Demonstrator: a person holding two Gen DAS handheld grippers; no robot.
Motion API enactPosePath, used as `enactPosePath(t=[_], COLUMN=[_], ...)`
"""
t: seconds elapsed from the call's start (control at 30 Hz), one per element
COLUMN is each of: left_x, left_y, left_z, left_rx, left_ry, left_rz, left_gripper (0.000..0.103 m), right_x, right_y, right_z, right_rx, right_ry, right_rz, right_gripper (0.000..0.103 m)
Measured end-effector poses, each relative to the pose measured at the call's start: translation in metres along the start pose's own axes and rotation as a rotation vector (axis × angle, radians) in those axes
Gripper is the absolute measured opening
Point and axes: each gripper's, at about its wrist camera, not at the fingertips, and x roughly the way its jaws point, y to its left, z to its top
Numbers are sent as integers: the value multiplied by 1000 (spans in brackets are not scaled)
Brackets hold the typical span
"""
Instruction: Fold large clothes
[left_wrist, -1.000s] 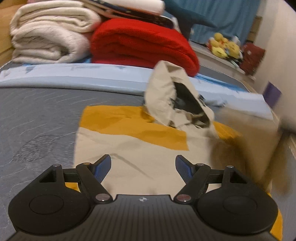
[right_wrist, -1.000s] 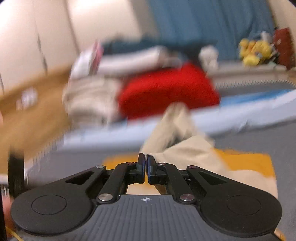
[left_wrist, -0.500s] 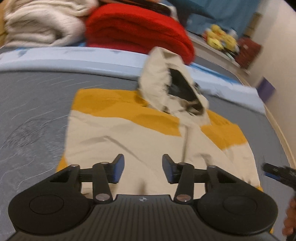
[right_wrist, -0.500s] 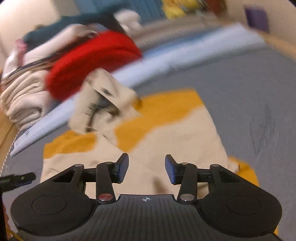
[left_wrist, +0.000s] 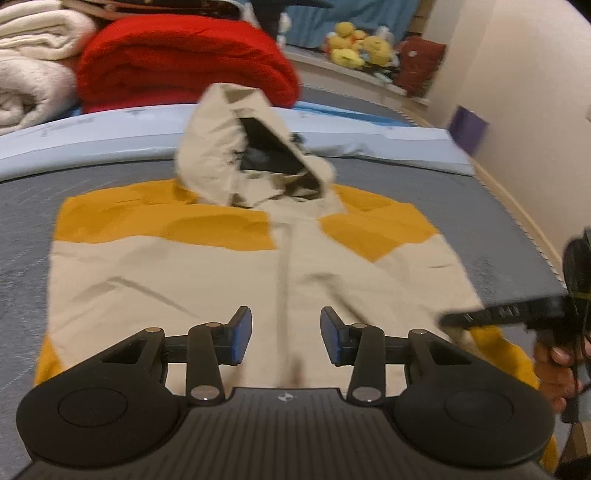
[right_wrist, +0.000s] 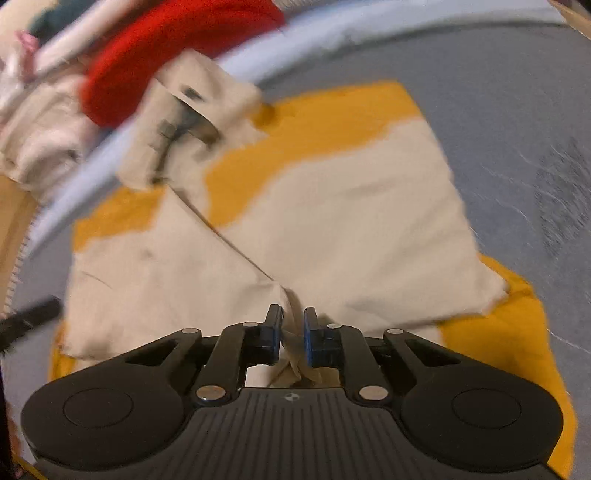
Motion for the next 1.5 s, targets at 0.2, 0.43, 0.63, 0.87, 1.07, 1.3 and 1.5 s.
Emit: enactPosePath(t=[0.2,0.43,0.63,0.87,1.07,1.3,1.5], left_x=[-4,-5,1,-8,-35,-44,-41], left_y=[-37,-71,-64,-51,15,136,194], left_z=[-5,-14,-11,-3,14,13,0], left_rx=[60,111,57,82,-70,-440,-701], left_ry=[-30,-68,-79,-74,-90,24,63], left_rz=[-192,-252,-185,-110,1,48,92], left_gripper=[51,76,54,13,13,21,55], right_x=[-18,-10,-9,-5,-11,28,39], right_y=[28,56,65,73,69,35,24], right_z=[7,4,2,2,6,-8,-17], right_rx=[88,118,88,68,1,156,253], right_ry=[-149,-153,-122,-134,-219,5,78], right_rz=[365,563,602,560,249,-51,-72], right_gripper=[8,8,9,21,36,36,36])
